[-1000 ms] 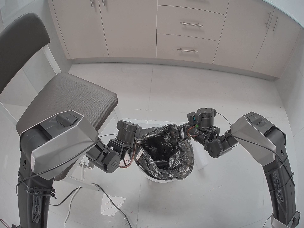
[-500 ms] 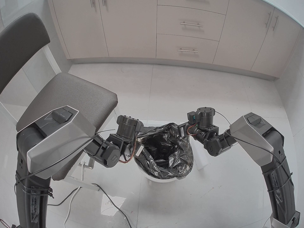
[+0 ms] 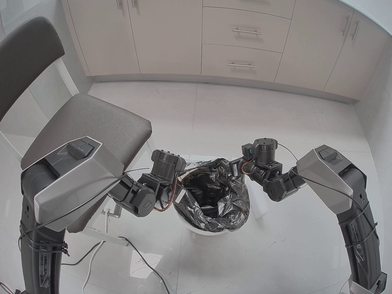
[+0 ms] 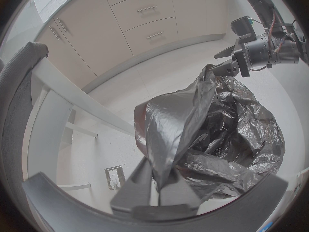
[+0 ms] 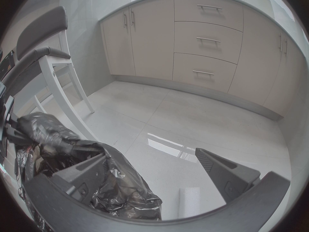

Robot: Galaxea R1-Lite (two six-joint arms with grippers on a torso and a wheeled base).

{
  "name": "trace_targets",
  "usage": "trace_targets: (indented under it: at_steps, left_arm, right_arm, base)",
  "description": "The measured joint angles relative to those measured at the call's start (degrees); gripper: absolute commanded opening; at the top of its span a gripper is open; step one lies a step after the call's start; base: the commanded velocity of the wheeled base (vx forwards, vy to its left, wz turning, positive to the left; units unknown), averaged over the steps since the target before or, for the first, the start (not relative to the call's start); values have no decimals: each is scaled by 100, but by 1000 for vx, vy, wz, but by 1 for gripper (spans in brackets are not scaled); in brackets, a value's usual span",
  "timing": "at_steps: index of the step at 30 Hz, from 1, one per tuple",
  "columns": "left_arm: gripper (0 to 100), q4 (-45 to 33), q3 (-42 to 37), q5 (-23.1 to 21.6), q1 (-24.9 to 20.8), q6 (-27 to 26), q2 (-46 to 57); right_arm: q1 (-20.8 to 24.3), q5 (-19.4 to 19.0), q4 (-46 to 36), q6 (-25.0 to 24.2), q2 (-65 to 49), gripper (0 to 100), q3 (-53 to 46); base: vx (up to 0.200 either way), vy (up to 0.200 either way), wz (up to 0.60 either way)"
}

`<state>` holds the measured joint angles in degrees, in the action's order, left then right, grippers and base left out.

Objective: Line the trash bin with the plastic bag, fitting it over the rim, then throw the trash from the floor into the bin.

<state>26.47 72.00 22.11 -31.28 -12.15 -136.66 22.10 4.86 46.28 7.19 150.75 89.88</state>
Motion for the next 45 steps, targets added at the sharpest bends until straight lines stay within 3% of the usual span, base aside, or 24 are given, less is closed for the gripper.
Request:
trace_targets:
  at_steps: [10,22,34,45]
  left_arm:
    - [100,-30,13,0,-22,17,107]
    - [100,-55,-12,0,278,50,52]
    - [100,-594,-299,-2,-121,564,291]
    - [100,-855,-286,0,-651,883,291]
  right_arm:
    - [2,-2,37,0,-55,100,-61]
    - [5,2,63,-6,-171,100,-322]
    - [85,-2,635,-28,-1034,100,-2164]
    - [35,-24,1977,-44,-1679,100,-3760]
  base:
    - [0,0,0]
    - [0,0,0]
    - [0,0,0]
    - [0,0,0]
